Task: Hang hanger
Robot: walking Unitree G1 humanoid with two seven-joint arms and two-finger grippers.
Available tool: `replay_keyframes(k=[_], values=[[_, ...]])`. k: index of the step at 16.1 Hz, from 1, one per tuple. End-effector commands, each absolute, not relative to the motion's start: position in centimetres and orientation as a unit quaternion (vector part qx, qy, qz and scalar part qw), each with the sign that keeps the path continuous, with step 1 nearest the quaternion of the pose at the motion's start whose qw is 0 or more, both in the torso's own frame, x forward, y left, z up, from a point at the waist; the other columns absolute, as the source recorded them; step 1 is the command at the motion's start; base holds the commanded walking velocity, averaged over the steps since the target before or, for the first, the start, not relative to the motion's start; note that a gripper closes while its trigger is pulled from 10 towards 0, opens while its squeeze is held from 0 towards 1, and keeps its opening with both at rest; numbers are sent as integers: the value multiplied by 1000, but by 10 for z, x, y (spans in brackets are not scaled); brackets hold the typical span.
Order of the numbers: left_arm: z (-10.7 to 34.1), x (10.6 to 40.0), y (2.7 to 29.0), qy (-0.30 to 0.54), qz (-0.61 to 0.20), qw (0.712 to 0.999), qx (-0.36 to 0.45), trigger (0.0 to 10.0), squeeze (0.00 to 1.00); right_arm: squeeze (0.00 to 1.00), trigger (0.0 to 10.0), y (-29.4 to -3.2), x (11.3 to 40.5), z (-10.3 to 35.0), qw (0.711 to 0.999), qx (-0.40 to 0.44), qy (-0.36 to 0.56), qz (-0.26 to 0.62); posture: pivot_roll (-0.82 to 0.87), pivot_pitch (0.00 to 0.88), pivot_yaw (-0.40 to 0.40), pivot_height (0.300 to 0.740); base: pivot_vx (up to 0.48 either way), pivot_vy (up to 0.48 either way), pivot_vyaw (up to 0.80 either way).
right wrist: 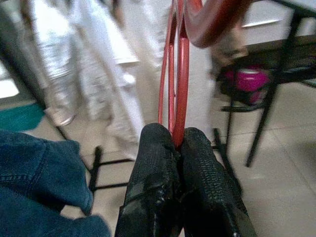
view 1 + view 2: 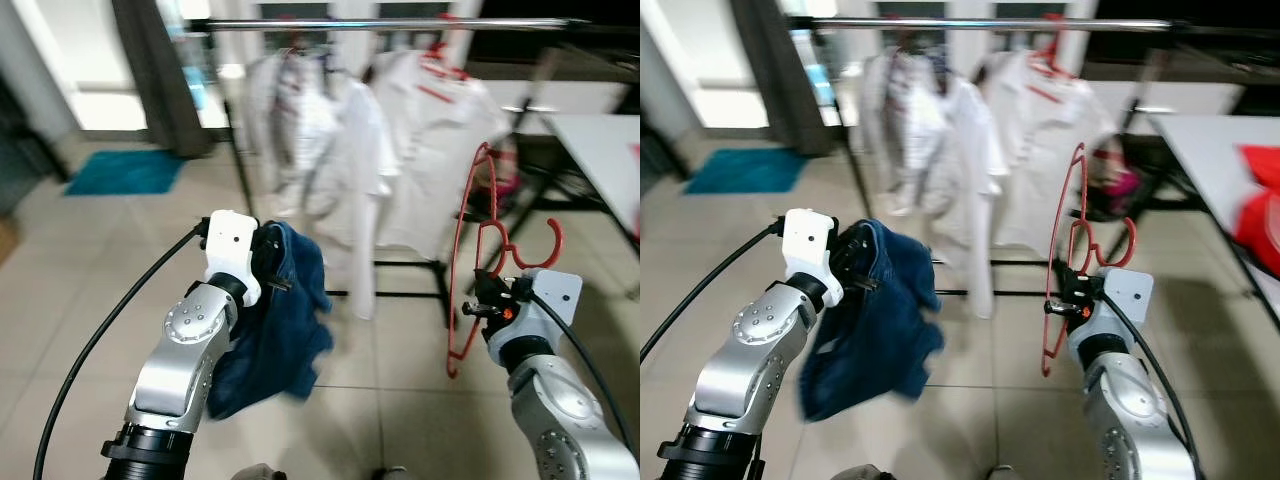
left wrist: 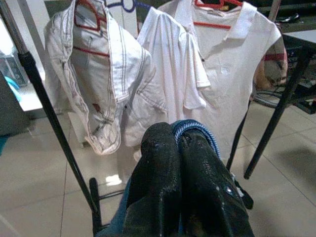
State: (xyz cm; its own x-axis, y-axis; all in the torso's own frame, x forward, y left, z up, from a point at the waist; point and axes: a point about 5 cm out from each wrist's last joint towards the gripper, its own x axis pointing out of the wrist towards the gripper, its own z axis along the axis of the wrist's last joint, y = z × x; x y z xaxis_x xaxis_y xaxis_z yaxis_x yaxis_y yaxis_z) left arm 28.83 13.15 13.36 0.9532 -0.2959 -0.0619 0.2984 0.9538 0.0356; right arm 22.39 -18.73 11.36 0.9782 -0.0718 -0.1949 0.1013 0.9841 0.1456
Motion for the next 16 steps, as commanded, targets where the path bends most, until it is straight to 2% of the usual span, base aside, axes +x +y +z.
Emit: replay_keyframes(k=[1,6,13,16], values=[[143,292,135,-5,-121,992,24,10000,0,0,10000,-189,226,125,993,72,63,-70,42,0,59,740,0,0,-800],[142,292,131,-10,-113,993,19,10000,0,0,10000,-180,230,128,988,132,53,-58,47,0,53,740,0,0,-800],[139,291,128,-3,-119,993,15,10000,0,0,10000,-177,231,129,989,130,45,-50,48,0,55,740,0,0,-800],[137,291,127,12,-117,993,4,10000,0,0,10000,-181,230,131,985,154,33,-68,44,0,60,740,0,0,-800]])
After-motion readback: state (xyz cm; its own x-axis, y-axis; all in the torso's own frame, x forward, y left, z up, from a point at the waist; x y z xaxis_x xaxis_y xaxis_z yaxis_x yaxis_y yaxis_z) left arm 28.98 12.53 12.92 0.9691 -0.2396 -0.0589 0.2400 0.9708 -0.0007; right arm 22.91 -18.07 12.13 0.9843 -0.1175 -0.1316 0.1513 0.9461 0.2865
